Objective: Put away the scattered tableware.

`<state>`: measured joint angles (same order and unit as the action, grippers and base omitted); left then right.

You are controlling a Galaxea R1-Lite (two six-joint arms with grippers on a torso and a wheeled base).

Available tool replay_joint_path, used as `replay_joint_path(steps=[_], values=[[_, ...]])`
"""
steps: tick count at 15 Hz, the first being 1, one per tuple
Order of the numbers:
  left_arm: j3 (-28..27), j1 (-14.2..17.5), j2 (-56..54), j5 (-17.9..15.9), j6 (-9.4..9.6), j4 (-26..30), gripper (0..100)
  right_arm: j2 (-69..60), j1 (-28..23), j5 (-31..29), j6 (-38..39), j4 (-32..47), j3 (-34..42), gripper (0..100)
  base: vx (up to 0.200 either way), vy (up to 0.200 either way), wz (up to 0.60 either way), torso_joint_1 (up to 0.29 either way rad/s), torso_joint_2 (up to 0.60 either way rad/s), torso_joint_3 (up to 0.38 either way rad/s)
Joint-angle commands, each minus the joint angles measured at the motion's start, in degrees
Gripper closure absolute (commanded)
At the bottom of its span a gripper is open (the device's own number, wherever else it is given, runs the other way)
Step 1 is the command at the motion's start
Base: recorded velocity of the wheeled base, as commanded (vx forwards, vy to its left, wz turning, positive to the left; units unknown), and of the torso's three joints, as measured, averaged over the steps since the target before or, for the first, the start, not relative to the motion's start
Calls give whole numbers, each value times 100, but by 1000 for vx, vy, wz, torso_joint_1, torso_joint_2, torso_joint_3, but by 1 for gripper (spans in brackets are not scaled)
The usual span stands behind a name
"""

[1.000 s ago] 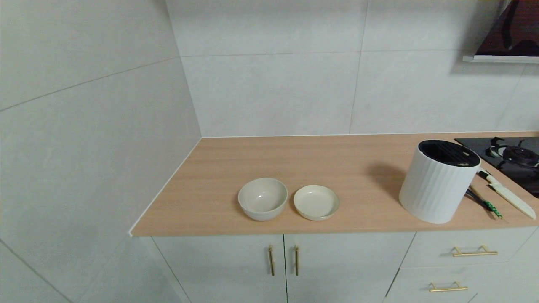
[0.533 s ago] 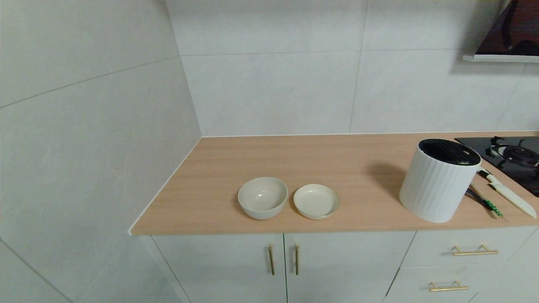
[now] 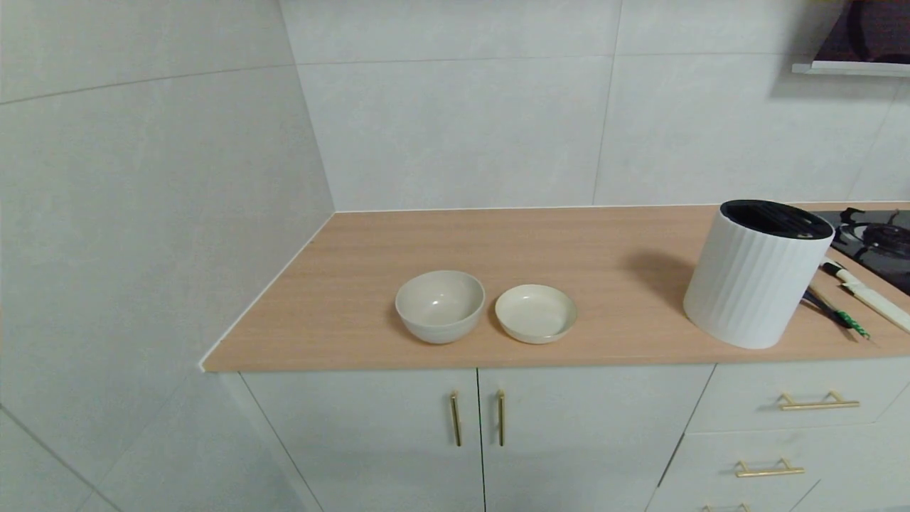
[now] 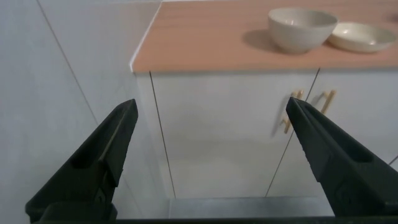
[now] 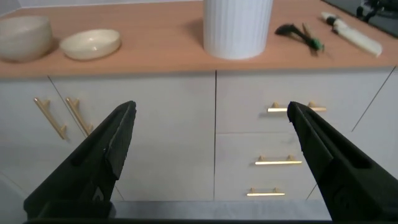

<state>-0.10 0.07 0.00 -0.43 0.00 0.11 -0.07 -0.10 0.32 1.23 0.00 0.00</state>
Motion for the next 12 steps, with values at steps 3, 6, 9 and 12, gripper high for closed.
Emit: replay_joint_path(steps=[3, 6, 9, 12], values=[[1, 1, 0, -1, 0, -2, 0, 7, 1, 3, 0, 0, 0, 0, 0, 0, 0, -225, 533, 291], [1, 1, 0, -1, 0, -2, 0, 7, 1, 3, 0, -9, 0, 0, 0, 0, 0, -74, 178, 100], [1, 1, 0, -1, 0, -2, 0, 7, 1, 3, 0, -9, 0, 0, 0, 0, 0, -9, 19, 11], [1, 1, 0, -1, 0, -2, 0, 7, 1, 3, 0, -9, 0, 0, 0, 0, 0, -55, 143, 83]])
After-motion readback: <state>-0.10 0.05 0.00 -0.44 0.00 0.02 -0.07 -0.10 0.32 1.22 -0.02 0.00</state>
